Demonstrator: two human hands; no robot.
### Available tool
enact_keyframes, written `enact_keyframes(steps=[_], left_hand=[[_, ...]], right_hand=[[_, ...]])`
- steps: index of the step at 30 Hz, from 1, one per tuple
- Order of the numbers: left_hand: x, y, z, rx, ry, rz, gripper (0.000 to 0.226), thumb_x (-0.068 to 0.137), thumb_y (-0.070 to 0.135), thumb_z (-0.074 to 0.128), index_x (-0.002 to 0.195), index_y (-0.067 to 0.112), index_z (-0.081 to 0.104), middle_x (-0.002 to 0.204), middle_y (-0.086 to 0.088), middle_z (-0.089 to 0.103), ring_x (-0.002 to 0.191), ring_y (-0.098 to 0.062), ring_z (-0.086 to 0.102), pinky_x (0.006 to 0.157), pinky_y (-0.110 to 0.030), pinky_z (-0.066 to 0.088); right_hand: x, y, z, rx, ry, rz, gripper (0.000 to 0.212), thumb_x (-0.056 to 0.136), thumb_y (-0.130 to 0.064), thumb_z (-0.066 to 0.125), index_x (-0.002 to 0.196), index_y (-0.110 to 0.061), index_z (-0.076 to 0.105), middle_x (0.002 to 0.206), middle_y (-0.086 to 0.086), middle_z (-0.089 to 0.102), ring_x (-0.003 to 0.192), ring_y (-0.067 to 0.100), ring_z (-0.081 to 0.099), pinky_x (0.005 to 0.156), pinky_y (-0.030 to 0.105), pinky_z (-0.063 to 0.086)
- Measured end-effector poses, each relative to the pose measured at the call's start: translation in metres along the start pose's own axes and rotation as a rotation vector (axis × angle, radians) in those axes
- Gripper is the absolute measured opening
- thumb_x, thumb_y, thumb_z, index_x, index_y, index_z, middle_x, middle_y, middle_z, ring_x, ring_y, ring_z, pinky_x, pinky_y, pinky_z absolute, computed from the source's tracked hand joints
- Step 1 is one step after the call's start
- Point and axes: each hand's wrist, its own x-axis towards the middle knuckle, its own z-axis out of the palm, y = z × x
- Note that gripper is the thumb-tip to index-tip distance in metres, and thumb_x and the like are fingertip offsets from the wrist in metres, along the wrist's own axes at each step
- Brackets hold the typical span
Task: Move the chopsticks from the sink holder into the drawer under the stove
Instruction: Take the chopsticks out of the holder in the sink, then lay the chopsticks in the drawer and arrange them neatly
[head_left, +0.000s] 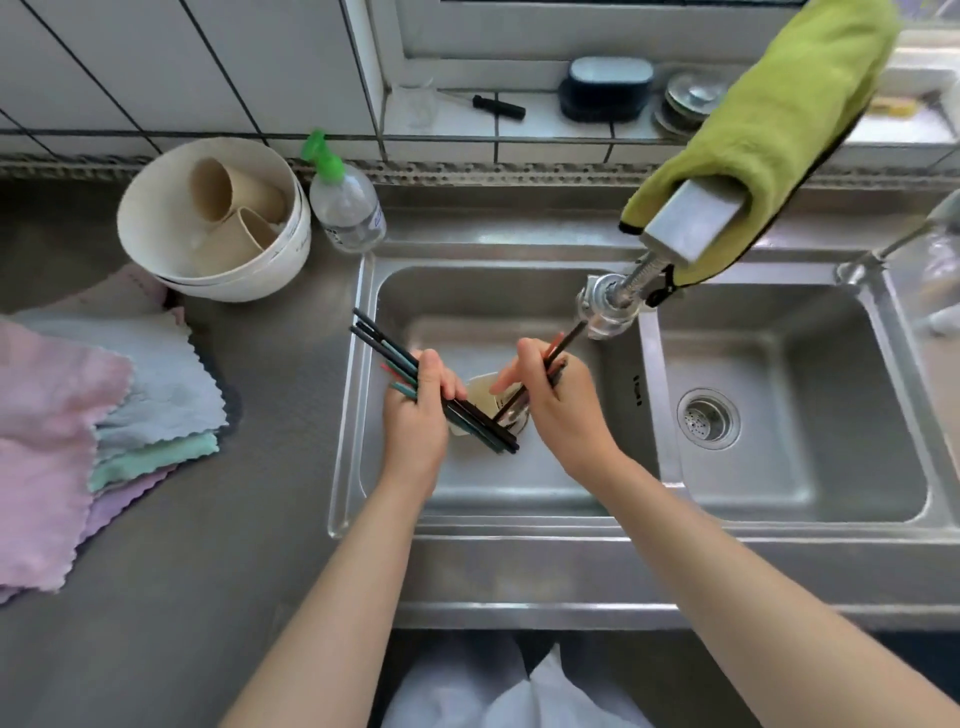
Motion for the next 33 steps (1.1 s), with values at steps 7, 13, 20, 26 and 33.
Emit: enact_keyframes(steps=[7,13,20,26,33], left_hand=[[-0.082,0.008,0.016,-0.15,0.045,-0.048,0.043,0.104,0.033,0.042,0.062,0.027,0.049,0.057,0.011,0.047,0.059,-0.011,0.049,0.08,-0.036,0.044],[-0.12,0.014,0.04,-0.275,0.002,-0.157,0.04,0.106,0.028,0.039,0.068,0.018,0.039,0.06,0.004,0.038,0.06,-0.013,0.042,0.076,-0.031,0.039],[-0.133,0.016,0.087,-0.286,-0.237,-0.274,0.031,0.106,0.024,0.038,0.076,0.018,0.035,0.07,-0.001,0.029,0.062,-0.014,0.032,0.066,-0.026,0.036],[-0.141,0.008,0.119,-0.188,-0.492,-0.35,0.035,0.105,0.029,0.043,0.072,0.018,0.038,0.053,0.008,0.039,0.05,-0.009,0.042,0.061,-0.022,0.043],[-0.183,-0.015,0.161,0.032,-0.82,-0.377,0.036,0.104,0.031,0.044,0.071,0.017,0.04,0.056,0.007,0.04,0.055,-0.012,0.045,0.066,-0.029,0.038]], right_hand=[[-0.082,-0.019,-0.056,0.201,0.186,-0.014,0.051,0.1,-0.029,0.04,0.052,-0.015,0.042,0.052,0.005,0.042,0.051,0.017,0.042,0.054,0.039,0.041],[-0.121,-0.026,-0.091,0.25,0.3,-0.002,0.048,0.1,-0.031,0.04,0.054,-0.019,0.032,0.051,-0.004,0.028,0.05,0.014,0.028,0.049,0.029,0.025],[-0.164,-0.024,-0.144,0.307,0.596,0.059,0.048,0.099,-0.034,0.042,0.053,-0.022,0.04,0.049,-0.008,0.035,0.052,0.017,0.034,0.06,0.036,0.038],[-0.206,-0.019,-0.16,0.344,0.853,0.133,0.047,0.096,-0.042,0.044,0.052,-0.026,0.044,0.049,-0.008,0.036,0.055,0.021,0.033,0.062,0.034,0.038],[-0.272,0.002,-0.182,0.358,1.115,0.13,0.048,0.097,-0.037,0.043,0.055,-0.019,0.028,0.054,0.002,0.021,0.056,0.032,0.018,0.053,0.043,0.022]])
